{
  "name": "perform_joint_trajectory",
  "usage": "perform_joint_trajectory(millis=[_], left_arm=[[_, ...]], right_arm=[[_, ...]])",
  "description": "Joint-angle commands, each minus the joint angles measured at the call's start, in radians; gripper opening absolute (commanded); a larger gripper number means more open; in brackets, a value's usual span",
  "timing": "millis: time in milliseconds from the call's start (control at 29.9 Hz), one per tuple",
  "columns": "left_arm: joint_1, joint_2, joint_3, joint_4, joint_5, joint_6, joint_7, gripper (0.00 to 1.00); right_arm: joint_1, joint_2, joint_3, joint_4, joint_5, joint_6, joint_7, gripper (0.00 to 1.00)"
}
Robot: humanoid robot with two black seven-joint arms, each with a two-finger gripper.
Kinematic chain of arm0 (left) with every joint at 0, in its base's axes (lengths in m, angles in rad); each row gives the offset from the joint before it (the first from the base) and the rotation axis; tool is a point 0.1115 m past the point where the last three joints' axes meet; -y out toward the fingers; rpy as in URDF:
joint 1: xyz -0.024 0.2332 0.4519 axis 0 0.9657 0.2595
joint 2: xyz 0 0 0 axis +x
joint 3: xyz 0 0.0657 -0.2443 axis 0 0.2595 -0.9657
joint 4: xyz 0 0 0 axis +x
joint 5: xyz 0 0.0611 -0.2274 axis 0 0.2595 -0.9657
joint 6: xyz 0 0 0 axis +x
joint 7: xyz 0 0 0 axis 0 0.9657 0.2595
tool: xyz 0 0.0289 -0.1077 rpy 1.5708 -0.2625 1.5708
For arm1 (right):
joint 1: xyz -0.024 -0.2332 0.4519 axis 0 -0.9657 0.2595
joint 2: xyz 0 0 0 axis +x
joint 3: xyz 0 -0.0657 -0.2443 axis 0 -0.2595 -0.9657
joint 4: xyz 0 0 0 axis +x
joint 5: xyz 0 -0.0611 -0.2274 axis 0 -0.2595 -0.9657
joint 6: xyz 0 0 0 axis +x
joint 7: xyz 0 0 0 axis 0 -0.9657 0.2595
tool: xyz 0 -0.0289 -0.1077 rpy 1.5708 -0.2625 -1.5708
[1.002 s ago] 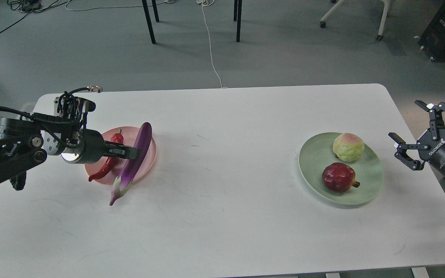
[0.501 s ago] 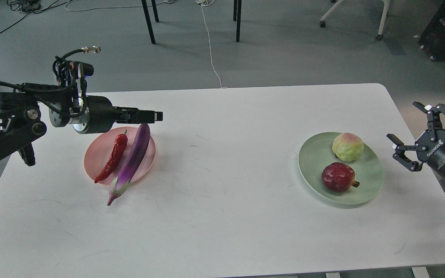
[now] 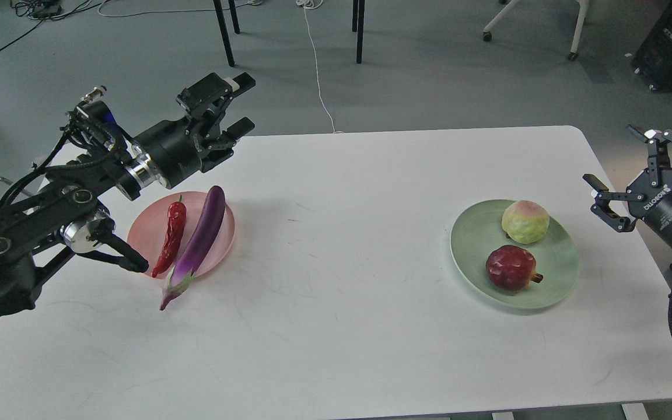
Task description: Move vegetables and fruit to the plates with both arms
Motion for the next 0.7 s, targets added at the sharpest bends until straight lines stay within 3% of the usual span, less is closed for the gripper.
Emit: perform_joint_trajectory(millis=[0,234,401,534,668], left_arm=[[0.038,-0.061,-0.088,0.017,-0.067,0.074,0.004,0.98],[0.231,-0.192,-0.352,0.035,-0.038,0.035,0.012,0.98],[0.347,-0.249,-0.442,0.035,0.051,-0.039,0.015,0.98],[0.381,-0.298,-0.484,0.035,0.122,-0.038,0.024,0.98],[0.398,-0.309,-0.513,0.034,0.115,-0.039,0.023,0.98]], right_arm=[[0.033,0.015,0.001,0.001,0.0,0.0,0.0,0.99],[0.045,0.097,0.036,-0.005,0.002,0.0,0.0,0.99],[0.041,0.135,0.026,0.005,0.0,-0.076,0.0,0.99],[0.044,0.179,0.02,0.008,-0.001,-0.166,0.0,0.99],[0.042,0.203,0.039,0.007,-0.001,-0.168,0.0,0.99]])
